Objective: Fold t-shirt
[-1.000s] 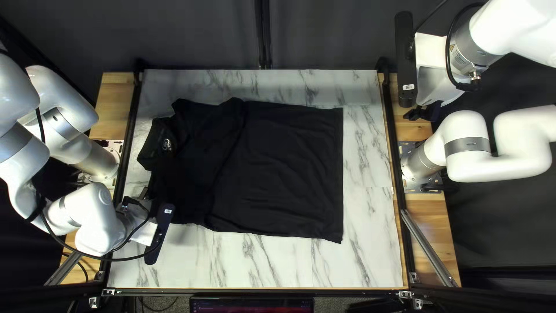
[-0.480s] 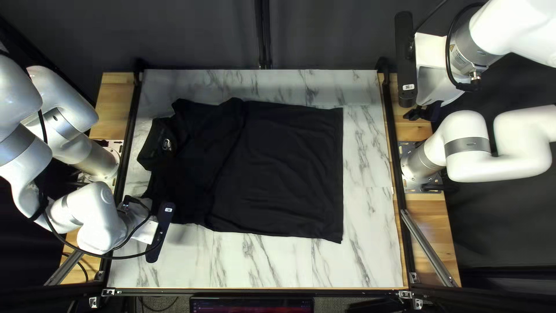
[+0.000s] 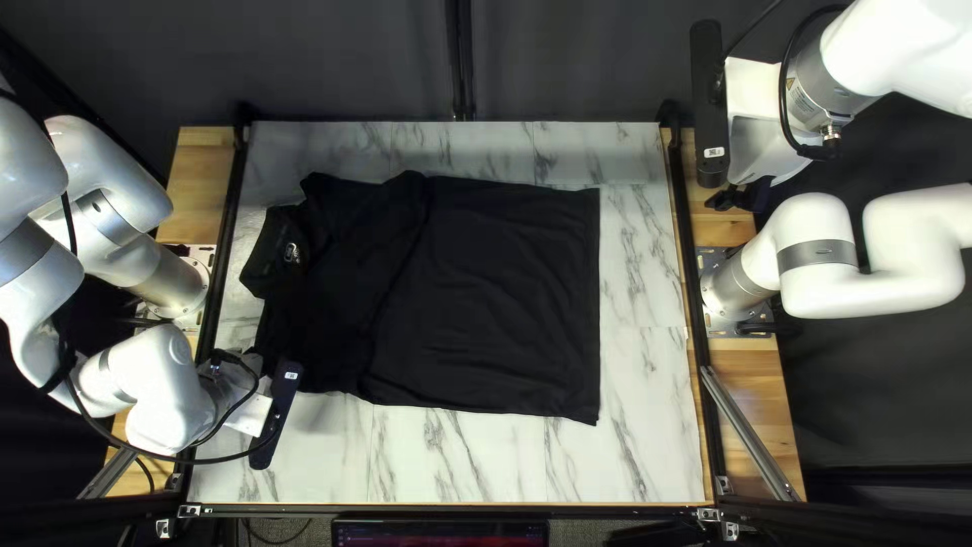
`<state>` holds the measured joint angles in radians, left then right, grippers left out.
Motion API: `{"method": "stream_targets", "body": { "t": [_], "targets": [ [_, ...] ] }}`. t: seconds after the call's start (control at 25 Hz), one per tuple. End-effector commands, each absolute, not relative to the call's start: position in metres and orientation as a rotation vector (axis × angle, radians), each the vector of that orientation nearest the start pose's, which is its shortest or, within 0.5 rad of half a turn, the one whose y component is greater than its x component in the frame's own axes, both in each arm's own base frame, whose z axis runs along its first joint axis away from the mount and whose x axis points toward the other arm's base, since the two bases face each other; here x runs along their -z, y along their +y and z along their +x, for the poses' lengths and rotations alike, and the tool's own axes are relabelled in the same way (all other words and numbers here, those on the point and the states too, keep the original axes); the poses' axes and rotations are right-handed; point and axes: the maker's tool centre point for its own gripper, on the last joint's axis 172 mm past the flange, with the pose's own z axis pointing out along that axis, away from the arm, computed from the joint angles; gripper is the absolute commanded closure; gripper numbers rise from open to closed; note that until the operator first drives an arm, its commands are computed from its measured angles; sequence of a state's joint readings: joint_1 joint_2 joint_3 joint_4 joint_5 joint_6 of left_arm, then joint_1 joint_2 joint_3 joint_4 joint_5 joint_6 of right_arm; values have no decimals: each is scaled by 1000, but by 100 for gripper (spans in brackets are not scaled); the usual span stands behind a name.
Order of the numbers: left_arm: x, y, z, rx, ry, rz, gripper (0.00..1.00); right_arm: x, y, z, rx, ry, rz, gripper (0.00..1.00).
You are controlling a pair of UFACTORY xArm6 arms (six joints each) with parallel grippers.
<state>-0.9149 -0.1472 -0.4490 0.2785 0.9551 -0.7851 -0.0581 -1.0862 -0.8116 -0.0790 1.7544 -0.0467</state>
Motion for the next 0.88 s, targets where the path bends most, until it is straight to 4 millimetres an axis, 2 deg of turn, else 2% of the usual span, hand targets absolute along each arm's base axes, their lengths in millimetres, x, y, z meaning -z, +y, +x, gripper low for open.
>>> {"method": "stream_targets", "body": {
  "t": [0.04, 0.72, 0.88],
  "targets": [
    [-43, -177, 188, -127, 454, -2709, 100, -376, -33, 184, 224, 51, -3217, 0],
    [-50, -200, 189, -127, 469, -2699, 100, -376, -33, 184, 224, 51, -3217, 0],
    [-60, -216, 189, -126, 477, -2692, 100, -376, -33, 184, 224, 51, -3217, 0]
  ]
}}
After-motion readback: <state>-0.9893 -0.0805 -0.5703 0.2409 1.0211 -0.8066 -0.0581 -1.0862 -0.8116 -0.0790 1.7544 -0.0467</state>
